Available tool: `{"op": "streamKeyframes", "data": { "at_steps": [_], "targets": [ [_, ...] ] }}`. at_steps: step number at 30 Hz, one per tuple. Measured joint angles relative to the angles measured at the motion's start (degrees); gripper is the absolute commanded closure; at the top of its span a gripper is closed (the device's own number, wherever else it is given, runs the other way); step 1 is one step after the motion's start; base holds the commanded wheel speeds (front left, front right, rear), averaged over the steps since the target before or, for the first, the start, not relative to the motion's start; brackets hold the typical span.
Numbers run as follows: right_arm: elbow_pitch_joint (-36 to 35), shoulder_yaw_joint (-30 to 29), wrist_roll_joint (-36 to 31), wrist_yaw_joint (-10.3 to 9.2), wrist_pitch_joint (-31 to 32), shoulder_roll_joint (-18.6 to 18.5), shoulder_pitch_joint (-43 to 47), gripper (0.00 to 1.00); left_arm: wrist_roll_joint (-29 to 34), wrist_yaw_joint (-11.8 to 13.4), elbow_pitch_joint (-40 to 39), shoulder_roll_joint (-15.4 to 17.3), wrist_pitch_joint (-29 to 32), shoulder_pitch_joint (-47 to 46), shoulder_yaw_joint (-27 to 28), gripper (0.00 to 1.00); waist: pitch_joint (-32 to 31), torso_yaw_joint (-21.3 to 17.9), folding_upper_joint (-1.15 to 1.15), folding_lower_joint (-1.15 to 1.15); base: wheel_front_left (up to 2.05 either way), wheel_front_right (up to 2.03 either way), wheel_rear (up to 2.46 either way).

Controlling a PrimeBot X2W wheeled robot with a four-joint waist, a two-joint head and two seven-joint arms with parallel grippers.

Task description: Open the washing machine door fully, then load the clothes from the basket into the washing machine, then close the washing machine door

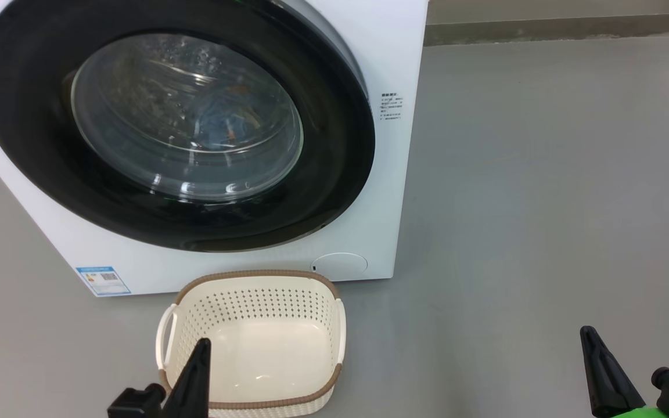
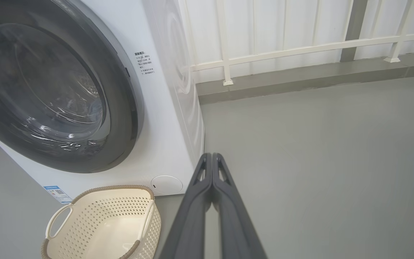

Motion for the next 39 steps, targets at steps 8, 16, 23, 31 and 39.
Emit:
{"op": "streamKeyframes", "data": {
  "at_steps": [8,16,23,31,39],
  "targets": [
    [0.9,0.1,4.9,0.00,0.5,0.0,-0.1,1.00,-4.9,0.0,0.0,0.0,1.6,0.0,0.7,1.00,-0.1,-0.3,0.00,0.04,0.00,0.00,0.00],
    [2.0,0.2,10.4,0.00,1.0,-0.1,-0.6,1.00,-9.6,0.0,0.0,0.0,2.8,0.0,1.6,1.00,0.0,-0.5,0.00,0.00,0.00,0.00,0.00],
    [2.8,0.2,14.8,0.00,1.5,-0.2,-1.0,1.00,-14.2,-0.1,-0.1,0.0,3.9,0.0,2.3,1.00,0.1,-0.8,0.00,0.00,0.00,0.00,0.00],
    [3.8,0.2,19.8,0.00,2.0,-0.4,-2.2,1.00,-19.2,-0.1,-0.5,0.0,5.3,0.0,3.3,1.00,0.1,-1.0,0.00,0.00,0.00,0.00,0.00],
    [4.7,0.3,25.1,0.00,2.5,-0.4,-3.0,1.00,-23.9,-0.1,-0.8,0.0,6.4,-0.1,4.1,1.00,0.1,-1.3,0.00,-0.01,0.00,0.00,0.00]
  ]
}}
